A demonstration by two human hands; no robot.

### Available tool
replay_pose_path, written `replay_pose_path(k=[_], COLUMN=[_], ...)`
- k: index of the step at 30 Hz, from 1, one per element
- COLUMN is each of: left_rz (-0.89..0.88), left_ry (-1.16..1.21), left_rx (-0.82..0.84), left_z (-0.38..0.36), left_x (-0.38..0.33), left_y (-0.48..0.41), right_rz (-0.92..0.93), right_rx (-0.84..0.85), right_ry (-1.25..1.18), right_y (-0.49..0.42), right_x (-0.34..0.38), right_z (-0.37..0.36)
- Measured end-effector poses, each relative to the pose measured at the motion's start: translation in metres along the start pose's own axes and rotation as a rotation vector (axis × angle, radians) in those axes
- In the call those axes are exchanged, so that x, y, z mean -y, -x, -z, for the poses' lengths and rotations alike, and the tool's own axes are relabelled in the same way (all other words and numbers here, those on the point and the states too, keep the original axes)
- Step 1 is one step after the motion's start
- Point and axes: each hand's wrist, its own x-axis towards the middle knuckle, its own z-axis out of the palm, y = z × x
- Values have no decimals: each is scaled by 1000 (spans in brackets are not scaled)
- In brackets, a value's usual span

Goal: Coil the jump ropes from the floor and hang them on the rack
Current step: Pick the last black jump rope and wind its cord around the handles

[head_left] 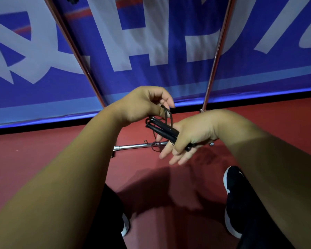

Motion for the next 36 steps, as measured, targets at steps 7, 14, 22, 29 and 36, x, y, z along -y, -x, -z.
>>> replay_pose_path(k=[7, 14, 22, 29, 36], left_rz=[128, 77, 217, 199, 45], left_ry=[-482, -1082, -1110, -1083, -1030], left_rx=[207, 192, 102, 112, 195], left_z=[-5, -33, -29, -29, -34], left_x=[-12, -1, 3, 4, -1], left_y=[5, -5, -6, -5, -2], right_rz=[-151, -119, 19, -62, -191], right_rx=[-168, -394, -437, -388, -474], right_ry=[164, 146, 250, 420, 374], right_y=[-8, -19, -22, -22, -20], right_x=[-3, -5, 1, 0, -3], right_z=[3, 12, 6, 7, 5])
